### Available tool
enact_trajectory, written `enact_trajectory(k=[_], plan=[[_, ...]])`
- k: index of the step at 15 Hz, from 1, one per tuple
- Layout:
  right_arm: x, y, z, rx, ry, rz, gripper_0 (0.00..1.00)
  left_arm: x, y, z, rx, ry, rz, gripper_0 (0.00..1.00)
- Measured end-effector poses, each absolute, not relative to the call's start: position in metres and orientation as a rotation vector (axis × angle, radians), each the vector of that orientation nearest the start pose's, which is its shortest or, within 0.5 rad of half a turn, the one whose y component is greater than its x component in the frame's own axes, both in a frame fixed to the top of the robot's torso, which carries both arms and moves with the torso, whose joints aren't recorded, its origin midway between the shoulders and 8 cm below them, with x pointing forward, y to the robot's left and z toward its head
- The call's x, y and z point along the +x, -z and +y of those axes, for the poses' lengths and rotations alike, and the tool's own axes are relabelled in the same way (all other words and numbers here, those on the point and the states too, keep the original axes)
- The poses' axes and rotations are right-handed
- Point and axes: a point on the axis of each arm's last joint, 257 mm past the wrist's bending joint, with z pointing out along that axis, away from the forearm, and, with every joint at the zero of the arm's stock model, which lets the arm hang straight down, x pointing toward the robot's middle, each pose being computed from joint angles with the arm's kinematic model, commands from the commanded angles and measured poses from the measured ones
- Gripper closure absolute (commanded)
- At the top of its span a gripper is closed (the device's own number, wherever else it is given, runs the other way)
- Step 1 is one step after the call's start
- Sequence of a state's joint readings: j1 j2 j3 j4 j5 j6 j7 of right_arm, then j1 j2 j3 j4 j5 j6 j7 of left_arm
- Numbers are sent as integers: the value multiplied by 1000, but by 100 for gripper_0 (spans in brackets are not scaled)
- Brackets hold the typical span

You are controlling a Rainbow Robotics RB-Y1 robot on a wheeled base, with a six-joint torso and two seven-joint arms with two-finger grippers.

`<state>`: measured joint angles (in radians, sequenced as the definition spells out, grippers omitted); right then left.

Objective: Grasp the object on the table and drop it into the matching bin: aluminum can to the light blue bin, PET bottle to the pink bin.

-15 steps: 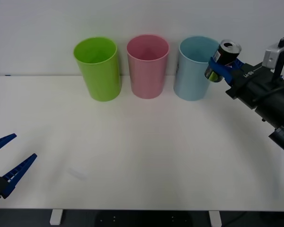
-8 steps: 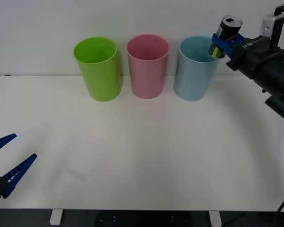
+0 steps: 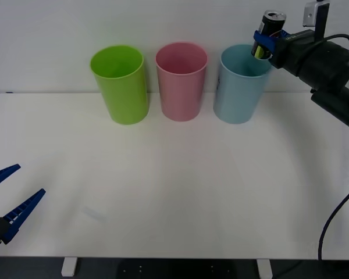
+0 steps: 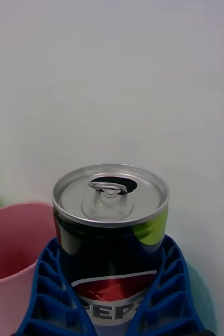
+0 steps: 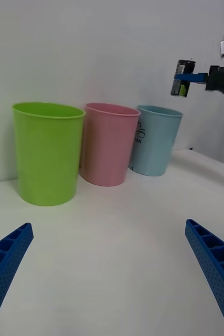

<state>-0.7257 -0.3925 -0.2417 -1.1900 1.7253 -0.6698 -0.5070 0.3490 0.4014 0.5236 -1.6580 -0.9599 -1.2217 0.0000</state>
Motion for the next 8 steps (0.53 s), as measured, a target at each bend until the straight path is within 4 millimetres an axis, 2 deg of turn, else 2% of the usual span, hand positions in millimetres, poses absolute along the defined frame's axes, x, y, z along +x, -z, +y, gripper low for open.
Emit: enact_trajectory(k=[8], plan=[[713,2,-201,-310,-320,1461,100,342,169,330,465,567,1441,0]])
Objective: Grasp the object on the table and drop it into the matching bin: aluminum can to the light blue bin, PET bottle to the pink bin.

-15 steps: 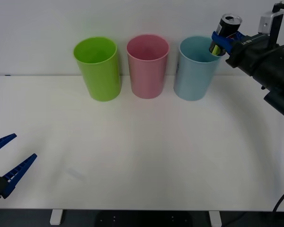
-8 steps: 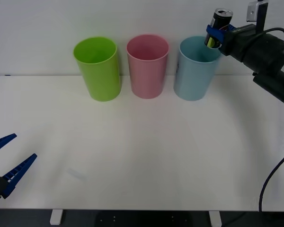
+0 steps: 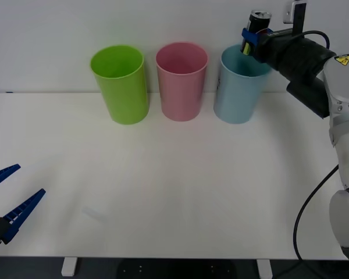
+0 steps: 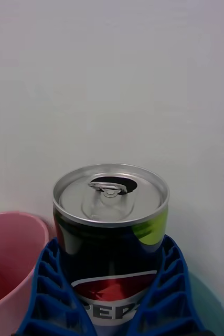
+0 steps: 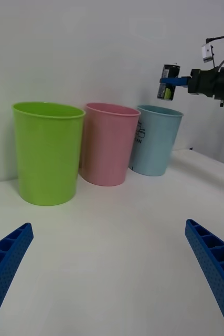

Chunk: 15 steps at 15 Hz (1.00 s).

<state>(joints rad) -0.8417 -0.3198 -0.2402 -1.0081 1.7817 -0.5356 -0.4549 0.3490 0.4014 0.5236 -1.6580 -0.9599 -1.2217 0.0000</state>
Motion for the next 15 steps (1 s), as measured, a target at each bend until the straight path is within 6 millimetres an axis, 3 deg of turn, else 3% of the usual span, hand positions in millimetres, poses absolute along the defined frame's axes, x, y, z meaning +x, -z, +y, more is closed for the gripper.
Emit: enact_trajectory(k=[3,4,6,7,15], plan=[[714,2,-200,-310,-307,1457,95,342,169,330,465,567,1441,0],[714,2,-199,-313,-305,1457,85,342,169,330,465,567,1441,0],[714,2,-199,-321,-296,1455,14,342,169,330,465,567,1441,0],[714,2,-199,-327,-290,1453,0,342,169,330,465,567,1441,0],[714,2,-200,-350,-265,1443,0,342,169,330,465,567,1441,0]])
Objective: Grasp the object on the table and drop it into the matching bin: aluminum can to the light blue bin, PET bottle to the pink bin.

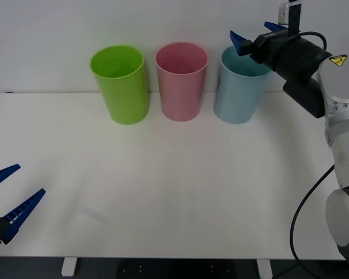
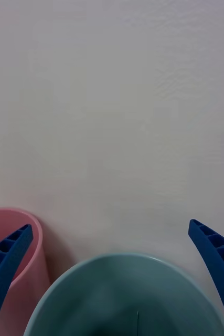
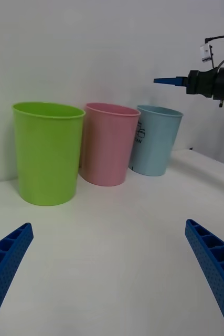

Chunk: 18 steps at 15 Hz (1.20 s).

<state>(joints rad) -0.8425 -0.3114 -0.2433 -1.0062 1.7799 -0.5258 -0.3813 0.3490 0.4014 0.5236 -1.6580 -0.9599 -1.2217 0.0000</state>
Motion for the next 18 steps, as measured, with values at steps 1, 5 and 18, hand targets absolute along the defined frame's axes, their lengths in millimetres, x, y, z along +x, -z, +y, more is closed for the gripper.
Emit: enact_trajectory(k=[1,5,18], plan=[[714,1,-201,-348,-265,1441,0,342,169,330,465,567,1441,0],[702,-3,-204,-355,-274,1415,0,342,169,330,465,567,1441,0],[553,46,-195,-562,-379,1370,0,342,169,330,465,567,1441,0]])
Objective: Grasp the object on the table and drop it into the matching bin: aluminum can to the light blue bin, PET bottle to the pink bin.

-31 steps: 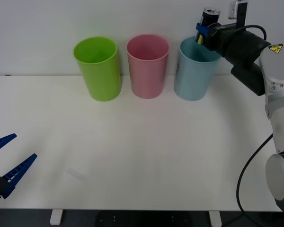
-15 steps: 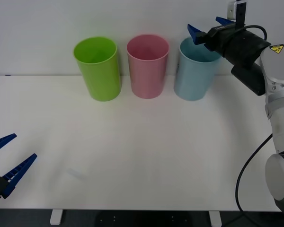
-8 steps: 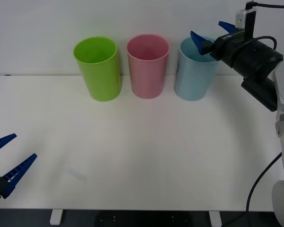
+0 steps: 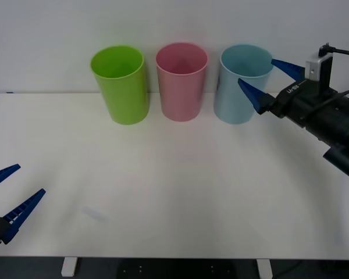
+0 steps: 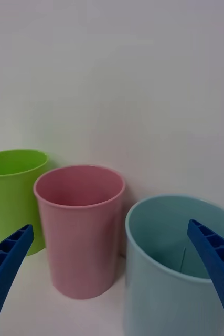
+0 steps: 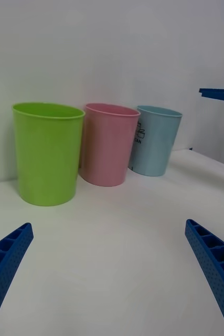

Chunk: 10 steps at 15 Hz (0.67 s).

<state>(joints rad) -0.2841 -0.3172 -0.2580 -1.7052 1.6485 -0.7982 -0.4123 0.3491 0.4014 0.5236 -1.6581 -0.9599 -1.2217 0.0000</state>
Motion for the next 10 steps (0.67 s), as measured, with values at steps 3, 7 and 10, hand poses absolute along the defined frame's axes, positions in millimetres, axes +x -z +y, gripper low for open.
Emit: enact_trajectory(k=[3,7,10], plan=[[522,64,-196,-614,-405,1390,0,342,169,330,465,567,1441,0],[488,87,-202,-678,-444,1427,0,342,169,330,465,567,1441,0],[469,102,-210,-715,-459,1451,0,342,169,330,465,567,1441,0]])
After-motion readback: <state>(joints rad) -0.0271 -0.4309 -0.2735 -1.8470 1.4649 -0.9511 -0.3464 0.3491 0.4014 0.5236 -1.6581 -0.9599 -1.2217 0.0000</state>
